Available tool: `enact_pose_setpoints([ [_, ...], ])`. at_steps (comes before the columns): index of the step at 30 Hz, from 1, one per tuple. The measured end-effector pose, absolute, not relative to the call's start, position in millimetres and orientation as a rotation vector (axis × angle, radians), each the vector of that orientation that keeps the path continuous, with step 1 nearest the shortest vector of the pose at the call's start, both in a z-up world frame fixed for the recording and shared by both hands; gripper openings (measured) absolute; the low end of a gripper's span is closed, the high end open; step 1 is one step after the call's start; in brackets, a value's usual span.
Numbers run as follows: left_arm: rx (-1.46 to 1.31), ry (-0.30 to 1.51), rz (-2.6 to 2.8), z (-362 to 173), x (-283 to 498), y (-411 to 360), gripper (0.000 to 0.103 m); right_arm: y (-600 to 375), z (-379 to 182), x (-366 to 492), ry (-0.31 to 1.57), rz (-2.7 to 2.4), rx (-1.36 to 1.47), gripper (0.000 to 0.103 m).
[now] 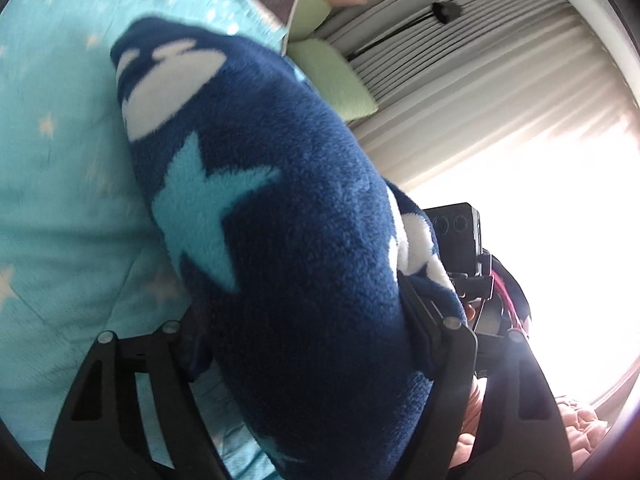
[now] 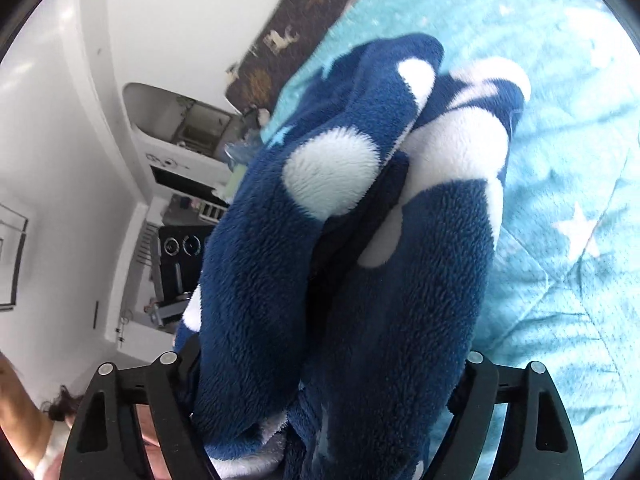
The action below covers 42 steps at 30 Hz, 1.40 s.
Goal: Fold small clothes
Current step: 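Grasp the folded robe bundle with both grippers and lift it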
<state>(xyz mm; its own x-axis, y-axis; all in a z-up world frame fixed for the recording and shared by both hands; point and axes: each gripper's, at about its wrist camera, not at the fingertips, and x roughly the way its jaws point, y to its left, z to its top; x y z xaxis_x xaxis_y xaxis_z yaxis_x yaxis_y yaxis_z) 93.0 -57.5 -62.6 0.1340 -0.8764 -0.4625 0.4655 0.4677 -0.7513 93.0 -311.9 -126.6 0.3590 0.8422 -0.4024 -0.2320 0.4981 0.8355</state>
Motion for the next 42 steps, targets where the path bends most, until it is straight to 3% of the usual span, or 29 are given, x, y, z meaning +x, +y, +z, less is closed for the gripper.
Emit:
enact_pose_setpoints([
  [11, -0.313, 0.726, -1.047, 54, 146, -71, 0.077, -318, -18, 127, 0.713, 0.833, 0.574, 0.084],
  [19, -0.282, 0.708, -1.028, 124, 281, -111, 0.077, -357, 50, 221, 0.633, 0.783, 0.567, 0.084],
  [24, -0.243, 0.718, -0.963, 141, 343, -132, 0.077, -387, 71, 286, 0.649, 0.732, 0.629, 0.084],
  [30, -0.257, 0.7, -0.928, 98, 408, -139, 0.077, -396, 62, 363, 0.677, 0.679, 0.582, 0.084],
  [36, -0.355, 0.82, -0.8, 9, 482, -146, 0.077, -386, -23, 437, 0.764, 0.604, 0.659, 0.084],
  [42, -0.221, 0.958, -0.621, -81, 506, -164, 0.08, -391, -122, 477, 0.897, 0.467, 0.704, 0.084],
])
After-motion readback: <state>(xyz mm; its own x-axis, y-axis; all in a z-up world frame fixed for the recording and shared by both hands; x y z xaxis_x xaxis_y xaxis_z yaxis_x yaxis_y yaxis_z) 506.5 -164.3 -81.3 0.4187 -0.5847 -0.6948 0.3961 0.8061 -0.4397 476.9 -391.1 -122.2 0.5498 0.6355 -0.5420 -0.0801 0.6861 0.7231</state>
